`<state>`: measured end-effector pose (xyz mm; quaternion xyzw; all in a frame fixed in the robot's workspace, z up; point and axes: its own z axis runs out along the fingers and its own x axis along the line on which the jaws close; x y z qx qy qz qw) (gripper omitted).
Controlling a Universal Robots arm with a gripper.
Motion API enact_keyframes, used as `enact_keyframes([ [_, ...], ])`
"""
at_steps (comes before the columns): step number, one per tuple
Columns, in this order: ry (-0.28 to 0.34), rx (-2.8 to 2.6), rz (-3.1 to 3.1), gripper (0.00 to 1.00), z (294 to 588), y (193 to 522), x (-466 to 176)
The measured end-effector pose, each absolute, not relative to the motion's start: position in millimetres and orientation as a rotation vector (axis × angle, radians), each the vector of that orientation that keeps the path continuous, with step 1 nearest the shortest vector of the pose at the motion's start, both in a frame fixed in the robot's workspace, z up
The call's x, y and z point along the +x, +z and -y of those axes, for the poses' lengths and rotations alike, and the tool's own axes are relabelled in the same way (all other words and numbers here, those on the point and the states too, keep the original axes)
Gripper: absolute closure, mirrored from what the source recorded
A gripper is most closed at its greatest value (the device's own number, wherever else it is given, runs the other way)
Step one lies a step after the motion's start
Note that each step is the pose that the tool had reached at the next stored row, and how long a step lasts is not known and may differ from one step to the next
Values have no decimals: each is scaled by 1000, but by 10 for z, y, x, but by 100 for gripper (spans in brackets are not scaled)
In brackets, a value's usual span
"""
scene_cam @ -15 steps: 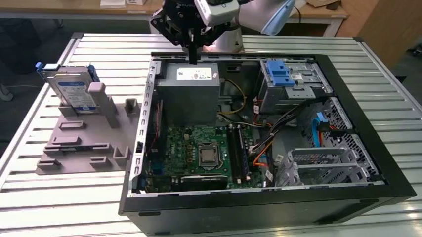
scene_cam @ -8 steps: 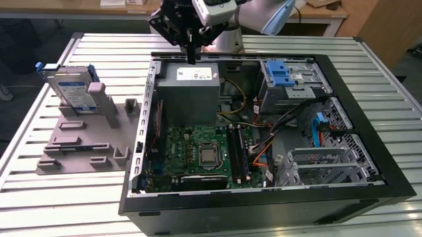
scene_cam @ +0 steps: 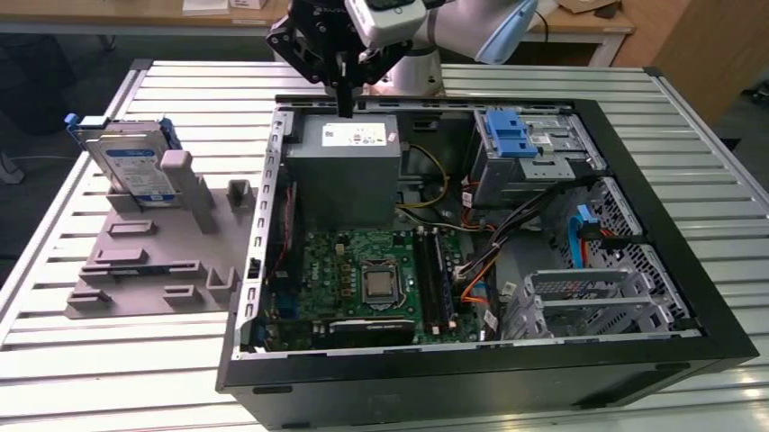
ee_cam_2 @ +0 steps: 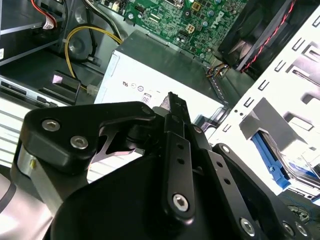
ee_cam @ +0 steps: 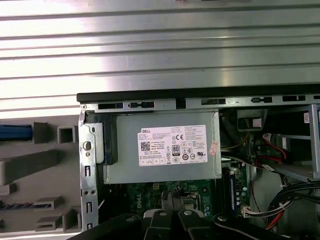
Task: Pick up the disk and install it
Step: 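Reach for the disk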
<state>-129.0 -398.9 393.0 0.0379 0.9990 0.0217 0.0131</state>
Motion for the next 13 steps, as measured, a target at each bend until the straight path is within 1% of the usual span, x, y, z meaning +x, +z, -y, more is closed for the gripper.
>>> enact_keyframes([
  [13,68,118,-3113,89,3989,3930,-1344],
])
